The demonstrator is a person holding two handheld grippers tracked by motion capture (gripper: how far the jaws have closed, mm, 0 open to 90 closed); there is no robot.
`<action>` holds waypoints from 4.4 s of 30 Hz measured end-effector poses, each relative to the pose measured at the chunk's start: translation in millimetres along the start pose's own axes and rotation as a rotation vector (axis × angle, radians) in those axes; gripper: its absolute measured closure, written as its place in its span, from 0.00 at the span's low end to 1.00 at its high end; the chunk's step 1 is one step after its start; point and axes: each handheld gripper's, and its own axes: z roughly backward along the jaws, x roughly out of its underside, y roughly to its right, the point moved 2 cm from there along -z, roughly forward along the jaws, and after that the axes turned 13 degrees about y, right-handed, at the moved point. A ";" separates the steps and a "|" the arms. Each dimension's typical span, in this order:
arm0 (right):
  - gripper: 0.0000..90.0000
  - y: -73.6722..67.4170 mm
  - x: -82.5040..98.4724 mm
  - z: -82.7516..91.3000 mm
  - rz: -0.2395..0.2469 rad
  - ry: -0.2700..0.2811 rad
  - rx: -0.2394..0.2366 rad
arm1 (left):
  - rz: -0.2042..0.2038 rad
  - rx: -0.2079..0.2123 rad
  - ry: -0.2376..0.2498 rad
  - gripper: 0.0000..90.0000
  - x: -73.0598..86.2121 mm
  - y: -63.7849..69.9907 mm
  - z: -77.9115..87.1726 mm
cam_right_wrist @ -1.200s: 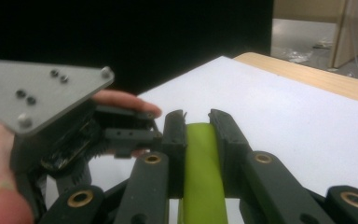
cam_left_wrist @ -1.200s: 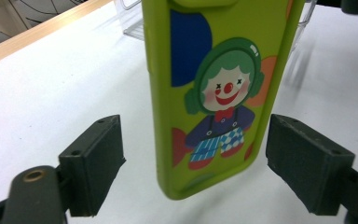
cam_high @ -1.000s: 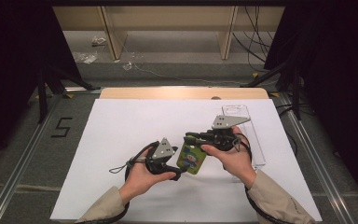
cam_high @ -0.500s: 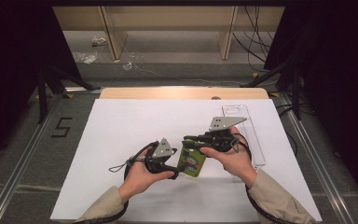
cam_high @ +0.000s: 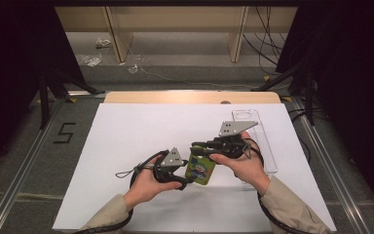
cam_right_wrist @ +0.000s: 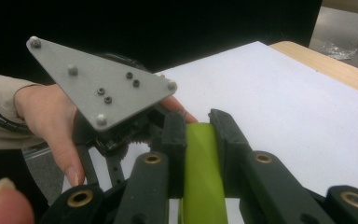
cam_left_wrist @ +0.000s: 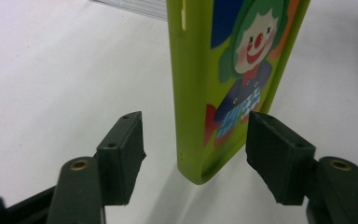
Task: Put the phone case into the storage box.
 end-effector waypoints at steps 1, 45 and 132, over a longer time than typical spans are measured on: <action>0.86 0.0 0.2 -0.2 -0.001 0.000 -0.001 | 0.003 0.008 -0.005 0.42 1.8 0.3 -1.2; 0.55 -4.4 1.4 -5.5 0.114 0.044 -0.028 | 0.016 0.038 0.008 0.86 -1.7 -4.5 5.6; 0.17 7.9 25.4 -14.7 0.059 0.224 0.444 | 0.243 -0.246 0.032 0.85 -19.5 3.6 -25.1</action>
